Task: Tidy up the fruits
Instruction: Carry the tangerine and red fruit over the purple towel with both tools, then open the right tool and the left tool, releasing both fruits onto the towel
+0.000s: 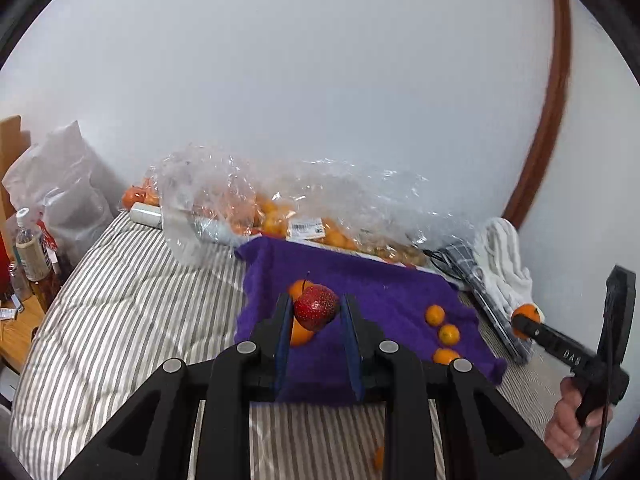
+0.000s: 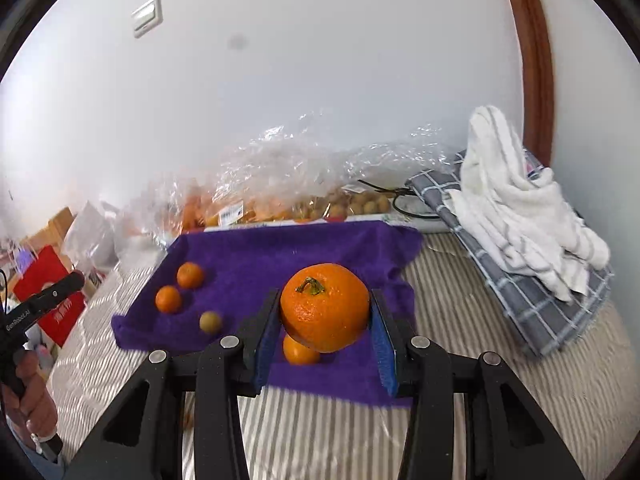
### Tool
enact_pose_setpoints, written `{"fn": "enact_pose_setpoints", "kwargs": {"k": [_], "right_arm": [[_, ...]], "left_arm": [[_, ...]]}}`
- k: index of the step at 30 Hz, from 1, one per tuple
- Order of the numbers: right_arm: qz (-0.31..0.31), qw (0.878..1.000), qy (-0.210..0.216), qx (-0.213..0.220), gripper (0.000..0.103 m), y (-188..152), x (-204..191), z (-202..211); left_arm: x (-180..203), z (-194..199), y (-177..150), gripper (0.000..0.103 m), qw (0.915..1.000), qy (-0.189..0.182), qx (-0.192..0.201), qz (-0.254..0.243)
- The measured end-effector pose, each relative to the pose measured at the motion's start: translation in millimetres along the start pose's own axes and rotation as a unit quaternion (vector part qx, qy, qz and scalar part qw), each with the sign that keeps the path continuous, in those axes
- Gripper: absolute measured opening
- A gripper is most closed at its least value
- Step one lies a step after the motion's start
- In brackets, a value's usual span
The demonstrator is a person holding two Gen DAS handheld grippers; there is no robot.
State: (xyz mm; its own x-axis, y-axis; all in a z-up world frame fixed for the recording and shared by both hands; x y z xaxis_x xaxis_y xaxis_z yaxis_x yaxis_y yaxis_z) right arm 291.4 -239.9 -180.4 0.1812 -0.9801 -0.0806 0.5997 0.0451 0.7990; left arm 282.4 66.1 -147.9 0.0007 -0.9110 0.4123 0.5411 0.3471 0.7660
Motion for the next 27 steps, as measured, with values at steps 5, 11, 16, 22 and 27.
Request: {"fn": "enact_pose_setpoints", "kwargs": {"k": [5, 11, 16, 22, 27], "right_arm": [[-0.015, 1.0, 0.011, -0.013, 0.042, -3.6, 4.4, -40.5], [-0.006, 1.0, -0.003, -0.026, 0.042, -21.4, 10.9, -57.3], [-0.02, 0.998, 0.014, -0.056, 0.042, -32.2, 11.6, -70.4], [-0.012, 0.996, 0.009, -0.093, 0.042, -45.8, 10.5, -87.2], [-0.006, 0.995, 0.006, -0.095, 0.042, -46.0, 7.7, -86.9]], "left_arm": [[2.0, -42.7, -3.7, 0.023, 0.9999, 0.011, -0.007, 0.007], [-10.7, -63.9, -23.5, 0.023, 0.9992, 0.007, -0.035, 0.017], [-17.1, -72.7, -32.5, 0.023, 0.9986, 0.015, -0.047, 0.021], [-18.5, -81.3, -40.0, 0.023, 0.997, 0.012, -0.071, 0.027], [-13.7, -82.2, -44.7, 0.023, 0.9963, 0.011, -0.083, 0.016]]}}
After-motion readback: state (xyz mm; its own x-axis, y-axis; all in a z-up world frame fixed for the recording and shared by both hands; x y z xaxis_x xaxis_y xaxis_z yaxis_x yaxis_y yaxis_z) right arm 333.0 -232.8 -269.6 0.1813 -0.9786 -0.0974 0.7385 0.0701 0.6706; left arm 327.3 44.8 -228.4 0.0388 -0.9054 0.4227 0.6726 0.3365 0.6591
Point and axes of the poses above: each gripper's, at about its wrist camera, not at the fingertips, and z roughly against the way its jaws point, x to its right, y to its top, the point moved 9 cm from there along -z, roughly the way its jaws point, and after that the axes turned 9 degrees about z, right-handed, at the moved point
